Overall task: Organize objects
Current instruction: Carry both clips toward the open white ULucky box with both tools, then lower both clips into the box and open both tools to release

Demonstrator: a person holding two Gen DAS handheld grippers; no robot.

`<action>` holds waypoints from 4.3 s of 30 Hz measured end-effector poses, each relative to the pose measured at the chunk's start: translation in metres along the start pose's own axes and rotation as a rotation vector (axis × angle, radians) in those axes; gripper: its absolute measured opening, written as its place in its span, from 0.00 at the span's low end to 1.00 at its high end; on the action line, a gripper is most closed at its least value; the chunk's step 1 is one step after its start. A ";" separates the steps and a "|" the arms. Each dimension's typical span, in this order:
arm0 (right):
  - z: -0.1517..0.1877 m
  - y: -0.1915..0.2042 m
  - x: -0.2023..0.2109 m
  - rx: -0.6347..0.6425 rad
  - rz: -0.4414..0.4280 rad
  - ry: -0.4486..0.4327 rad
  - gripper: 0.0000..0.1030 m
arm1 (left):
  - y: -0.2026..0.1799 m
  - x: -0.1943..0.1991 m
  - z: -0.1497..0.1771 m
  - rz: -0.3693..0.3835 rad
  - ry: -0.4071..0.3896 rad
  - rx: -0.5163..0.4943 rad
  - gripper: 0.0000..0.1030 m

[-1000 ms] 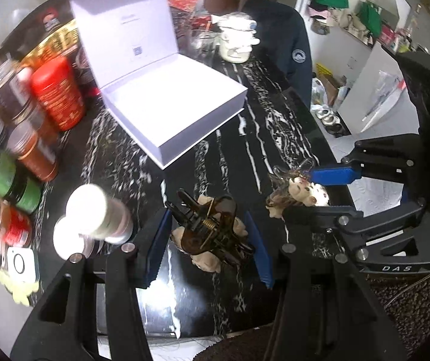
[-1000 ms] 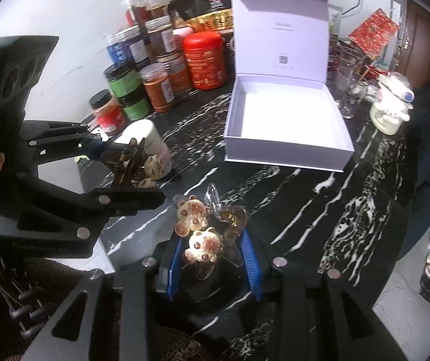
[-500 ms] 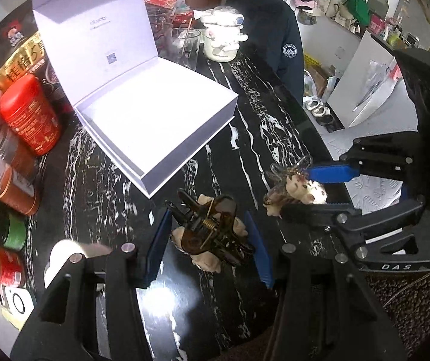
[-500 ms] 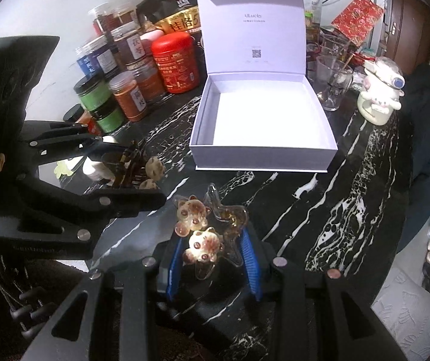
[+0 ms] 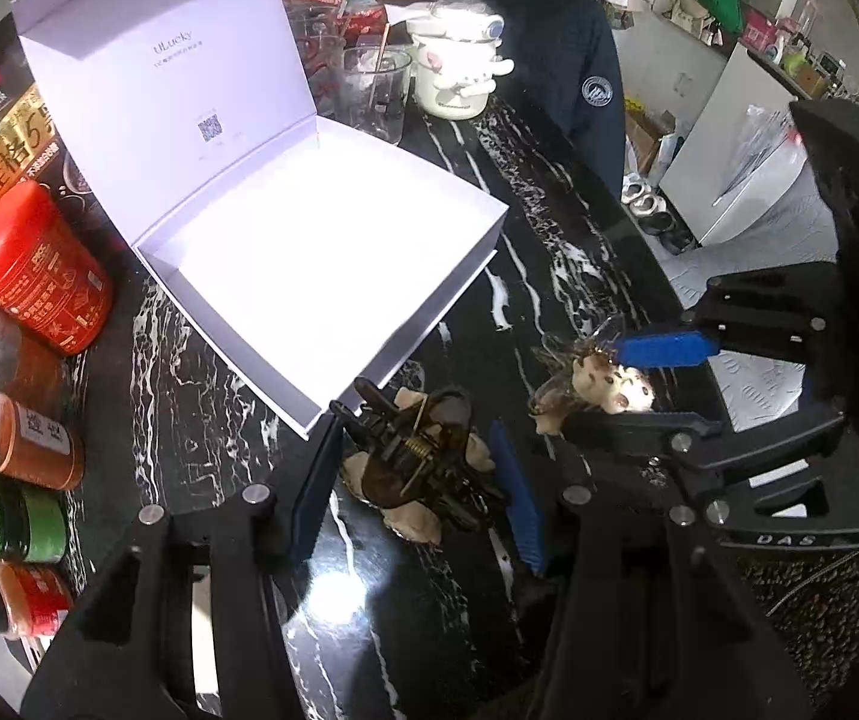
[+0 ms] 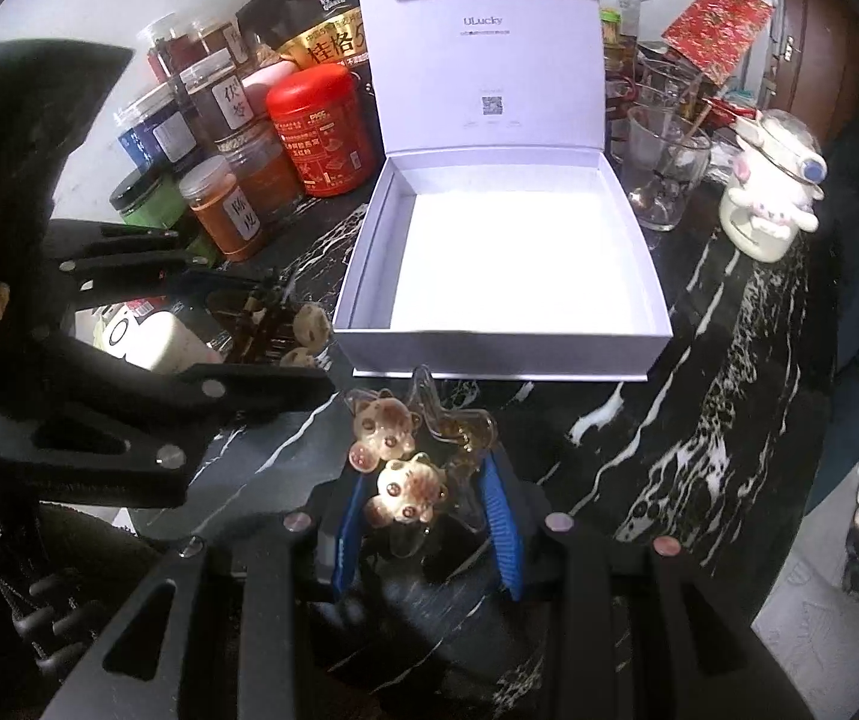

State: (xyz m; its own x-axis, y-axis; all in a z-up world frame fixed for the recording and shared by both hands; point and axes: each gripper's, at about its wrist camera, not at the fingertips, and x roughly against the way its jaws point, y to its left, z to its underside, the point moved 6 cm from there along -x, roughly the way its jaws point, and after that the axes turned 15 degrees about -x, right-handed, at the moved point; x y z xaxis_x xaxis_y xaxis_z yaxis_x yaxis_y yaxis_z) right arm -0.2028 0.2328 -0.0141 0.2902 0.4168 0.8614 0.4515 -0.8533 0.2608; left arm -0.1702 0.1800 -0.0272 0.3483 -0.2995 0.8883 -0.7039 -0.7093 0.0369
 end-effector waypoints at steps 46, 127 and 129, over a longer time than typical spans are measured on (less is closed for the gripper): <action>-0.141 -0.058 -0.114 0.101 -0.027 0.025 0.36 | 0.103 -0.120 -0.072 -0.030 0.132 0.017 0.48; -0.177 -0.072 -0.073 0.167 0.128 -0.057 0.69 | 0.163 -0.079 -0.063 -0.270 0.087 0.166 0.68; -0.175 -0.071 -0.066 0.163 0.130 -0.061 0.71 | 0.159 -0.072 -0.066 -0.270 0.074 0.168 0.68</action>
State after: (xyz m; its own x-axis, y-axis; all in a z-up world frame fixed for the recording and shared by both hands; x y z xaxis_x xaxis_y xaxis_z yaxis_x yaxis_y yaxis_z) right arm -0.4012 0.2111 -0.0133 0.4032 0.3293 0.8538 0.5359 -0.8413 0.0714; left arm -0.3479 0.1306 -0.0548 0.4583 -0.0437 0.8877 -0.4780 -0.8542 0.2047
